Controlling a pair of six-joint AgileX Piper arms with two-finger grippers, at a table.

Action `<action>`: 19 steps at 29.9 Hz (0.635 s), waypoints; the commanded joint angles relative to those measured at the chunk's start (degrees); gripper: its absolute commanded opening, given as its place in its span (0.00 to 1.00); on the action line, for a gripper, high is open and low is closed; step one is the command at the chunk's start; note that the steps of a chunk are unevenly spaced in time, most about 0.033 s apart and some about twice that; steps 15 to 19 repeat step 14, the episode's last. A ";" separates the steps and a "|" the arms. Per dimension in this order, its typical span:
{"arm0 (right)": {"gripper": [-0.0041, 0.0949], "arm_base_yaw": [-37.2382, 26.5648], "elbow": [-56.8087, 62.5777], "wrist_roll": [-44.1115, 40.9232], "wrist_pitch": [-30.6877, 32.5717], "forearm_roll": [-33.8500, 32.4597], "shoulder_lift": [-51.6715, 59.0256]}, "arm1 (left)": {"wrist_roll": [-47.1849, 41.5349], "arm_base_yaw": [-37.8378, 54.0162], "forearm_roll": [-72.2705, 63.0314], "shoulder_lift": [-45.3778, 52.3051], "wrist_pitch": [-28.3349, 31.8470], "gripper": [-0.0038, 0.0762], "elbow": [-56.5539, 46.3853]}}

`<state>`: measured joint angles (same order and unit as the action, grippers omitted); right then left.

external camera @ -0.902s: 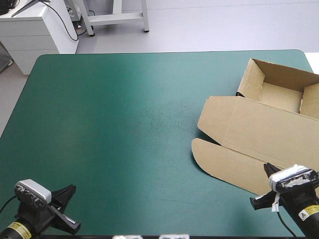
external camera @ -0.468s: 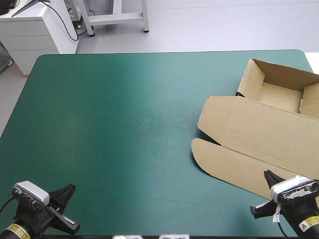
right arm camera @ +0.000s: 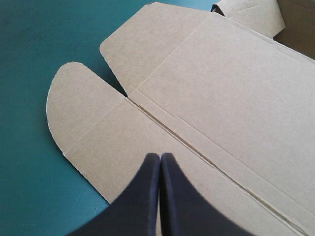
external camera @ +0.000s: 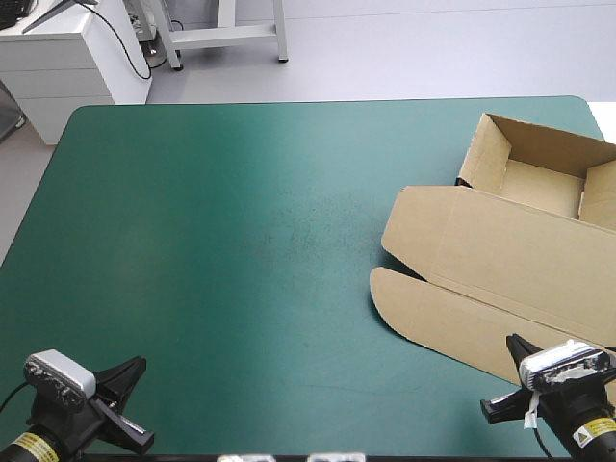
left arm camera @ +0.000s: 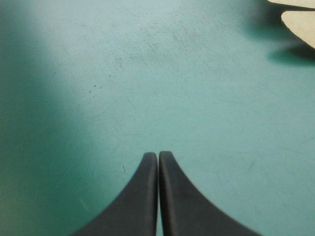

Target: Fold the box

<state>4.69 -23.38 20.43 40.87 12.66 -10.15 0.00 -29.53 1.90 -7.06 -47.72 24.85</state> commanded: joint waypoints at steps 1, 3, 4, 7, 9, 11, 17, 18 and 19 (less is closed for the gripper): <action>0.02 0.12 -1.47 -0.69 -3.25 0.23 -0.43 | 0.00 -0.33 -0.10 -0.90 4.30 0.04 1.29; 0.02 0.12 -1.47 -0.69 -3.25 0.23 0.80 | 0.00 -0.33 -0.10 -0.90 4.30 0.04 1.29; 0.02 0.12 -1.47 -0.69 -3.25 0.23 1.79 | 0.00 -0.33 -0.10 -0.90 4.30 0.04 1.29; 0.02 0.12 -1.47 -0.72 -2.73 0.13 4.95 | 0.00 -0.33 -0.10 -0.90 4.30 0.04 1.29; 0.02 0.12 -1.47 -0.72 -2.73 0.13 6.73 | 0.00 -0.33 -0.10 -0.90 4.30 0.04 1.29; 0.02 0.12 -1.47 -0.72 -2.73 0.13 7.78 | 0.00 -0.33 -0.10 -0.90 4.30 0.04 1.29; 0.02 0.12 -1.47 -0.72 -2.73 0.13 8.45 | 0.00 -0.33 -0.10 -0.90 4.30 0.04 1.29; 0.02 0.12 -1.47 -0.72 -2.73 0.13 8.45 | 0.00 -0.33 -0.10 -0.90 4.30 0.04 1.29; 0.02 0.12 -1.47 -0.72 -2.73 0.13 8.45 | 0.00 -0.33 -0.10 -0.90 4.30 0.04 1.29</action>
